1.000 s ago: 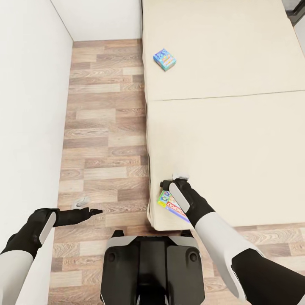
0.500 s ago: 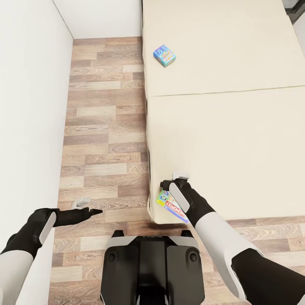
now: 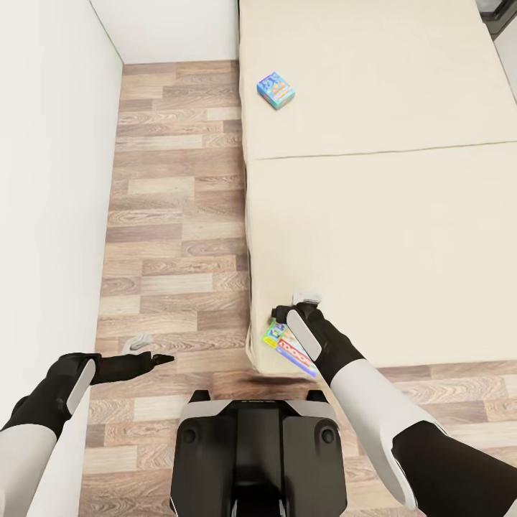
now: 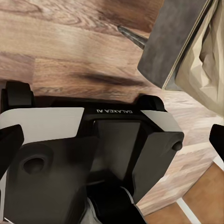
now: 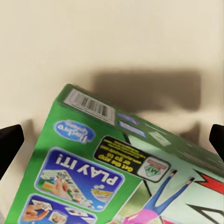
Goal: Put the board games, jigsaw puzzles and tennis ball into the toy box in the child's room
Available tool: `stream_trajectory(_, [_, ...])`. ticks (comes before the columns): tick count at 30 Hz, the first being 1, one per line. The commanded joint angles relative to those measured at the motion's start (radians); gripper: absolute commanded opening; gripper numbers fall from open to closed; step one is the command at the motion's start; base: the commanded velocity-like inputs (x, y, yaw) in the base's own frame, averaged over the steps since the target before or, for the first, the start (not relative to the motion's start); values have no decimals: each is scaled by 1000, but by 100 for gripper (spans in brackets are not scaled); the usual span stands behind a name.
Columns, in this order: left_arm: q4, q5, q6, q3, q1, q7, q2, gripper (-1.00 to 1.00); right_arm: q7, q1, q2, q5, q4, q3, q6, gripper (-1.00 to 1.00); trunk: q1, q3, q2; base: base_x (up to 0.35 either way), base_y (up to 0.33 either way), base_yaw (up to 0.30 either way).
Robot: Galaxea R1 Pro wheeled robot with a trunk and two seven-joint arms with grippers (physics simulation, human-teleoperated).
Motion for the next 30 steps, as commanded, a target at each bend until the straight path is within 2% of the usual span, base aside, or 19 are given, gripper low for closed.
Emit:
stream_trajectory(1, [0,0,5,2,0,-3,0,100,-9,-1,0,-9,-1,2,2,100,1,-1,-2,-21,-3,0])
stream_trajectory(22, [0,0,5,-1,0,-3,-1,100,-10,0,0,-9,2,2,1,100,1,-1,-2,-113,-25,0])
stream_trajectory(30, [0,0,5,-1,0,-3,-1,100,-9,-1,0,-9,2,2,0,100,1,-1,-2,-22,0,0])
